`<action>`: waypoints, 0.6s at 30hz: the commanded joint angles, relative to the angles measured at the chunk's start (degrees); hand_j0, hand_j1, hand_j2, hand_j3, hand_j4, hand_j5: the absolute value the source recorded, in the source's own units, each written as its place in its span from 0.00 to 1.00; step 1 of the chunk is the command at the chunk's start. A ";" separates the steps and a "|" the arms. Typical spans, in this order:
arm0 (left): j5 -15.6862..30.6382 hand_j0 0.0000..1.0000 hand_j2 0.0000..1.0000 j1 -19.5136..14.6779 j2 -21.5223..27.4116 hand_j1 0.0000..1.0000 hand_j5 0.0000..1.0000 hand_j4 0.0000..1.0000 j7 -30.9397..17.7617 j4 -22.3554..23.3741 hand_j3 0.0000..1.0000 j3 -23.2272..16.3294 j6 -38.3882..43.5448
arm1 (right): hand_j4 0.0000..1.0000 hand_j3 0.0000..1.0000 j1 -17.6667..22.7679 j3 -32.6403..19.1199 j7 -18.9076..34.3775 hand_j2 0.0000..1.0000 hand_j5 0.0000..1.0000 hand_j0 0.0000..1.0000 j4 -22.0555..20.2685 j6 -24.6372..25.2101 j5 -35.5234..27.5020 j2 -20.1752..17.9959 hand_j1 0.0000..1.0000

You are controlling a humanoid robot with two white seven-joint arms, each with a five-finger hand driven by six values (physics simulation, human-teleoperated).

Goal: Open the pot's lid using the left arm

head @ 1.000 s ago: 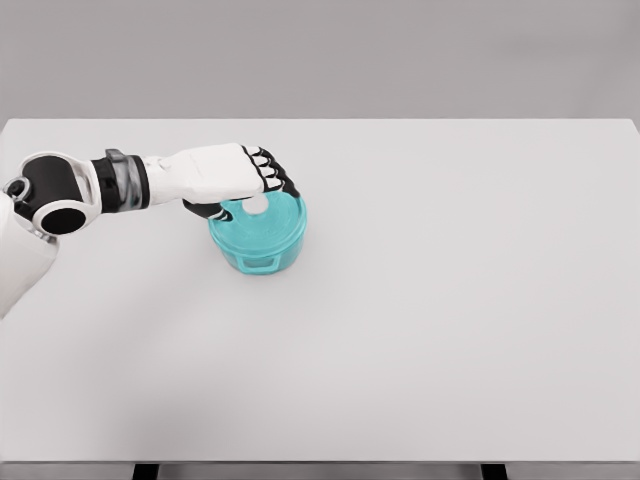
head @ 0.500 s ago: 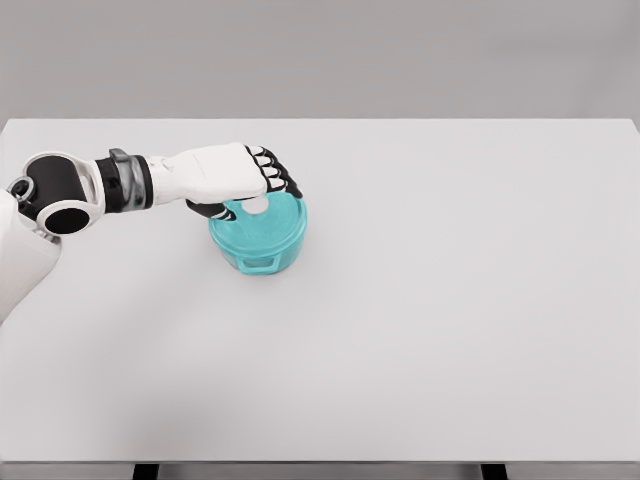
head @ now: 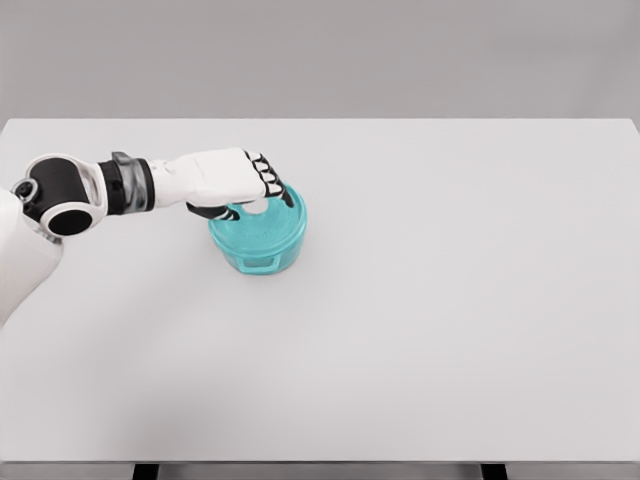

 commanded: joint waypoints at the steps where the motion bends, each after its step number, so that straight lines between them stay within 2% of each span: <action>1: 0.21 0.76 0.76 0.00 0.04 0.76 0.76 0.76 0.03 0.13 0.76 -0.27 0.16 | 1.00 1.00 0.00 -0.02 0.00 1.00 1.00 1.00 0.00 -0.01 -0.06 0.00 1.00; 9: 0.21 0.68 0.68 0.00 0.04 0.68 0.68 0.68 0.03 0.22 0.68 -0.45 0.16 | 1.00 1.00 0.00 -0.02 0.00 1.00 1.00 1.00 0.00 -0.01 -0.06 0.00 1.00; 17: 0.21 0.66 0.66 -0.09 0.04 0.66 0.66 0.66 0.03 0.22 0.66 -0.45 0.16 | 1.00 1.00 0.00 -0.02 0.00 1.00 1.00 1.00 0.00 -0.01 -0.06 0.00 1.00; 18: 0.21 0.63 0.63 -0.09 0.04 0.63 0.63 0.63 0.03 0.22 0.63 -0.45 0.16 | 1.00 1.00 0.00 -0.02 0.00 1.00 1.00 1.00 0.00 -0.01 -0.06 0.00 1.00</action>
